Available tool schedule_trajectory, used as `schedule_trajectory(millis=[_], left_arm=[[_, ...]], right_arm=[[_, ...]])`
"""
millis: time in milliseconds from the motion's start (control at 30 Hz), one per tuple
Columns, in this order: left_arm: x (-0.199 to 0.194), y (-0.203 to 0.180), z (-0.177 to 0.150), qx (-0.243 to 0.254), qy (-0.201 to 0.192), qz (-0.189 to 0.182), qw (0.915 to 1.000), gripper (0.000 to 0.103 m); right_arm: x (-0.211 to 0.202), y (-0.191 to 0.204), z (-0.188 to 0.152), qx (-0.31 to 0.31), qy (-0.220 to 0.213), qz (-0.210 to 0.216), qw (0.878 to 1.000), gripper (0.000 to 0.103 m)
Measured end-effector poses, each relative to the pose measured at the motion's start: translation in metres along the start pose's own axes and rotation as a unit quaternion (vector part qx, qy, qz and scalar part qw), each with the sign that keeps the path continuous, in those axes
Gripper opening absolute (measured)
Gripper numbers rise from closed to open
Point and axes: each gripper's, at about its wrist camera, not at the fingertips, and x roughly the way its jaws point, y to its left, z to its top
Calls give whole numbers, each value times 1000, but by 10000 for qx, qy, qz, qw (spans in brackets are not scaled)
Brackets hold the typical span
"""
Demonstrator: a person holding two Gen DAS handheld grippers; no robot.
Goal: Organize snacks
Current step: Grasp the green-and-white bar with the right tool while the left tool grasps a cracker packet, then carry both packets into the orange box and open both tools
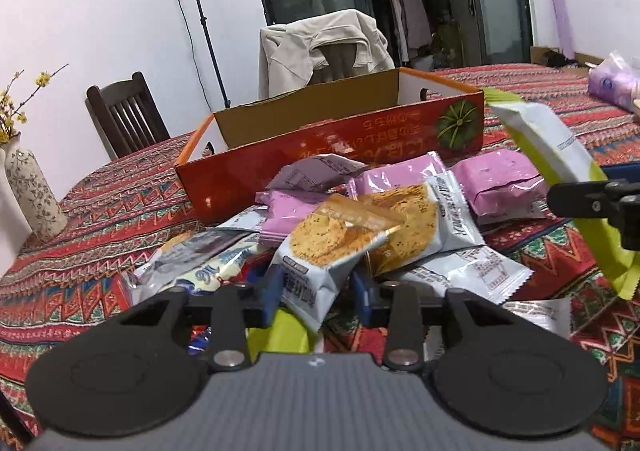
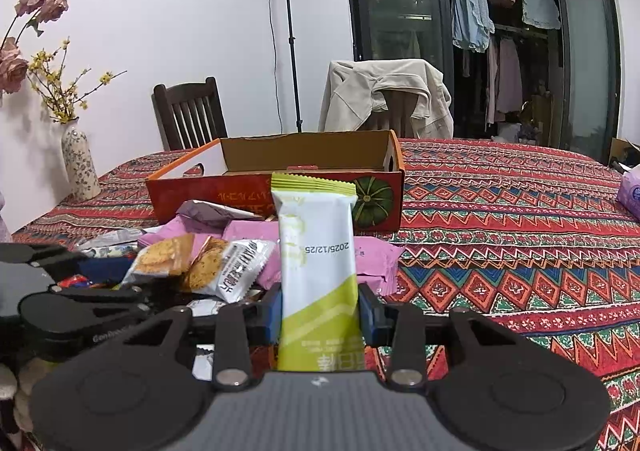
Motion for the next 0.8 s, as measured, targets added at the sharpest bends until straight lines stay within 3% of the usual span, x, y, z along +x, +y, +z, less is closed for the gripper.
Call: schedule_trajectory(millis=[433, 800], left_arm=[[-38, 23, 4, -595, -448, -468, 9961, 30], [-51, 33, 26, -790, -775, -608, 9920, 30]], right_arm=[[-4, 2, 2, -23, -18, -43, 10000, 37], [-11, 2, 20, -101, -197, -116, 9997, 37]])
